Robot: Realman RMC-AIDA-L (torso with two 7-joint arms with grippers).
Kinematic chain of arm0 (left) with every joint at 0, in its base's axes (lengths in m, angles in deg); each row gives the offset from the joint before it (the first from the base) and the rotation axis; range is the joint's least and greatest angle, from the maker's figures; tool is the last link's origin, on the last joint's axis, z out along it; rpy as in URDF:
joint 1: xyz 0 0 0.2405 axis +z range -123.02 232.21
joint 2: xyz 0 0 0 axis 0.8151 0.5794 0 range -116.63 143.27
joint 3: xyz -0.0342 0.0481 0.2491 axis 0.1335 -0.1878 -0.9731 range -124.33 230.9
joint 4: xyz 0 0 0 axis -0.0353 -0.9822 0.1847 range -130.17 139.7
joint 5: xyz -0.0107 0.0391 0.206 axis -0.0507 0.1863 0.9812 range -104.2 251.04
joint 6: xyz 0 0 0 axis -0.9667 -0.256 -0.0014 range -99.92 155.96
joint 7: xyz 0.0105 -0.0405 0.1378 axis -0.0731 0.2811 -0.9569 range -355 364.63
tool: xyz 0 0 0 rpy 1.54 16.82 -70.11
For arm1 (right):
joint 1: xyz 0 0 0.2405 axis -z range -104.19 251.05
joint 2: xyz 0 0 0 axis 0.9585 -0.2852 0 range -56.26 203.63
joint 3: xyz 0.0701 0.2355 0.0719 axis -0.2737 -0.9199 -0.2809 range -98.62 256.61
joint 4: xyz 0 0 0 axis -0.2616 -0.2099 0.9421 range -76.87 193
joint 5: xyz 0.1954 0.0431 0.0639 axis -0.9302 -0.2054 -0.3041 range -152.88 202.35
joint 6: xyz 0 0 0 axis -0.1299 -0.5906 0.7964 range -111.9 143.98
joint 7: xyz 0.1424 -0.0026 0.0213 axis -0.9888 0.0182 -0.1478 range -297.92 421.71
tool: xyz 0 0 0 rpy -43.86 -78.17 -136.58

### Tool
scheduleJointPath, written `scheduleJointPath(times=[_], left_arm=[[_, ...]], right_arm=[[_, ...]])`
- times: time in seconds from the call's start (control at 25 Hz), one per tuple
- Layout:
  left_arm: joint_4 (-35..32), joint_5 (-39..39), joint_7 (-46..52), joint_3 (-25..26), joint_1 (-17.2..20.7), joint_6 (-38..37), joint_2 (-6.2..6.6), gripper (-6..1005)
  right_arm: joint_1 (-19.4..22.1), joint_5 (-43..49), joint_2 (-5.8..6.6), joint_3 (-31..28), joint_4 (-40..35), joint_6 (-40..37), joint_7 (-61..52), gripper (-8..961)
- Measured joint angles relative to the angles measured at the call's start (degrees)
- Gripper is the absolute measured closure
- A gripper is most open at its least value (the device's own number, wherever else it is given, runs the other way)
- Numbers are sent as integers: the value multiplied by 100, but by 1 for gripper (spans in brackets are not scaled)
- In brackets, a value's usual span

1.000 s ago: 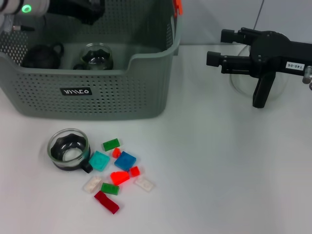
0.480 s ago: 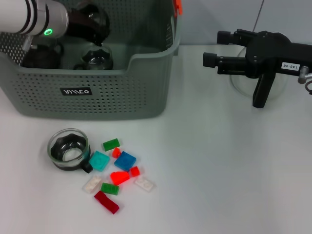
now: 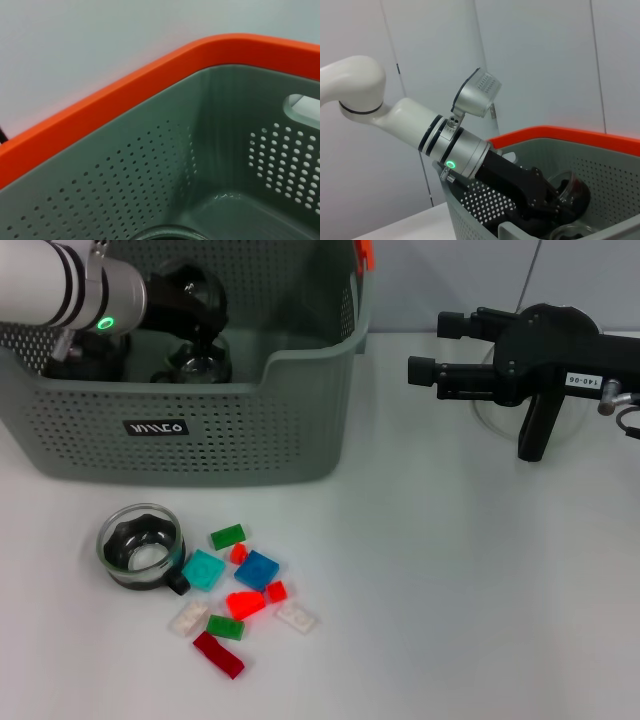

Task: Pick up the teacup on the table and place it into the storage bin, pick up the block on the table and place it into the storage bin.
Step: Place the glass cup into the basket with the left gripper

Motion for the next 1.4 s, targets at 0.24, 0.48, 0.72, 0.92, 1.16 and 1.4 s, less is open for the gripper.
scheduleJointPath(times=[0.24, 0.48, 0.72, 0.92, 1.16, 1.4], left_arm=[[0, 0, -3, -2, 10, 18, -39, 935], [-19, 162, -25, -46, 28, 117, -117, 935], [-46, 276, -13, -128, 35, 234, -200, 904], [-52, 280, -3, -130, 36, 239, -201, 873], [-62, 280, -17, -130, 37, 239, -208, 711], [-136, 281, -20, -124, 93, 278, -208, 565]], right_arm=[[-2, 0, -4, 0, 0, 9, 0, 36], [-2, 0, -4, -1, 10, 10, 4, 36], [-2, -1, -4, -1, 10, 18, 12, 37], [0, -1, -4, -1, 10, 18, 7, 36], [-2, -1, -4, -1, 9, 17, 2, 36], [-4, -1, -4, 0, 9, 16, 3, 37]])
